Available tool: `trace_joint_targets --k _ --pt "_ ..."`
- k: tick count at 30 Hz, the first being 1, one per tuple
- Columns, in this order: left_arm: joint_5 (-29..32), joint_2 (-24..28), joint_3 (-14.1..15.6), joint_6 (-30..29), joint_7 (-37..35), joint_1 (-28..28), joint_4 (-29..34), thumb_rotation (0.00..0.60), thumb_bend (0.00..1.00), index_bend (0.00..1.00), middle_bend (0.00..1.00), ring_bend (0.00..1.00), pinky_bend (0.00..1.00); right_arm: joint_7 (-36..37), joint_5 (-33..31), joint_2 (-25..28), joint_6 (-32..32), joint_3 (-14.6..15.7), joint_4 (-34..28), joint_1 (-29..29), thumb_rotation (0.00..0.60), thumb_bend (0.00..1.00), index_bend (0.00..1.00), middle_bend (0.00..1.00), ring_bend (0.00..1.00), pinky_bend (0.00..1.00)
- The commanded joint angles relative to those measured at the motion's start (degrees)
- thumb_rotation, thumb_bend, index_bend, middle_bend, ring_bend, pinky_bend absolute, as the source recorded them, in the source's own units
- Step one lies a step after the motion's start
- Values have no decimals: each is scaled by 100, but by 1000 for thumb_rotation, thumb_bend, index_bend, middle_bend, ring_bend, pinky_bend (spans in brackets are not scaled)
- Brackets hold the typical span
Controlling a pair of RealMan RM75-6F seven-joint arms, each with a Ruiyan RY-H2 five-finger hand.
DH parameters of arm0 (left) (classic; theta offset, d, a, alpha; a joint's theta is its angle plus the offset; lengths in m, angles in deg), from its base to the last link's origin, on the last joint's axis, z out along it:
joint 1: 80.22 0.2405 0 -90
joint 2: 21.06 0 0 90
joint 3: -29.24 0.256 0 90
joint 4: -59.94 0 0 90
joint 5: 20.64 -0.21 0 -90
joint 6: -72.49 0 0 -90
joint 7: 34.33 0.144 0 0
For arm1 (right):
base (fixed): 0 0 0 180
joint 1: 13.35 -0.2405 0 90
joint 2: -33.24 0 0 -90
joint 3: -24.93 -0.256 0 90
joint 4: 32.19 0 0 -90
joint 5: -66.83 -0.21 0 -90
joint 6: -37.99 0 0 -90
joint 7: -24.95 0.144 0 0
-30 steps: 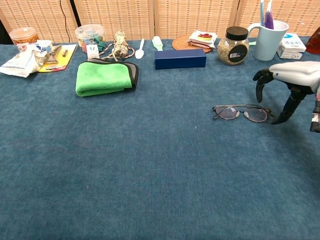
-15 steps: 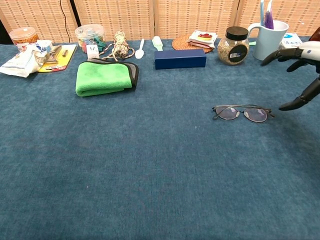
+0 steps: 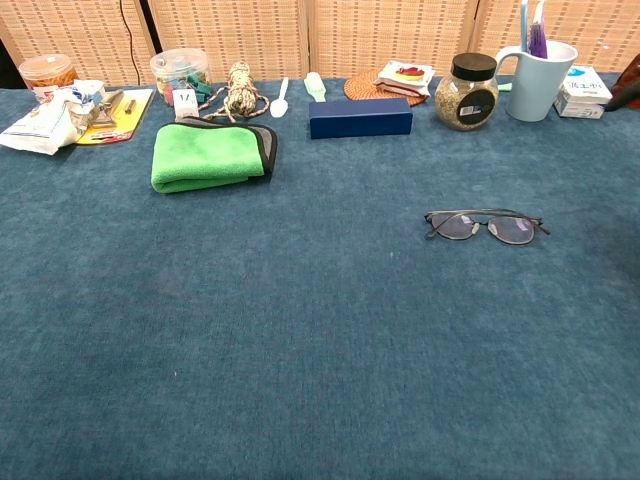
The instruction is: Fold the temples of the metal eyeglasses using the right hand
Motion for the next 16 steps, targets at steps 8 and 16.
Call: trace_joint_targets --k 8,16 --pt "-67 97 186 -120 -300 237 -58 600 289 159 70 65 46 -622 437 -33 -1542 204 -74 965 600 0 165 39 6 13" --pt "-148 91 276 -119 -542 337 -204 600 288 159 70 66 45 -814 706 -30 -2220 298 -154 1541 600 0 174 40 6 7"
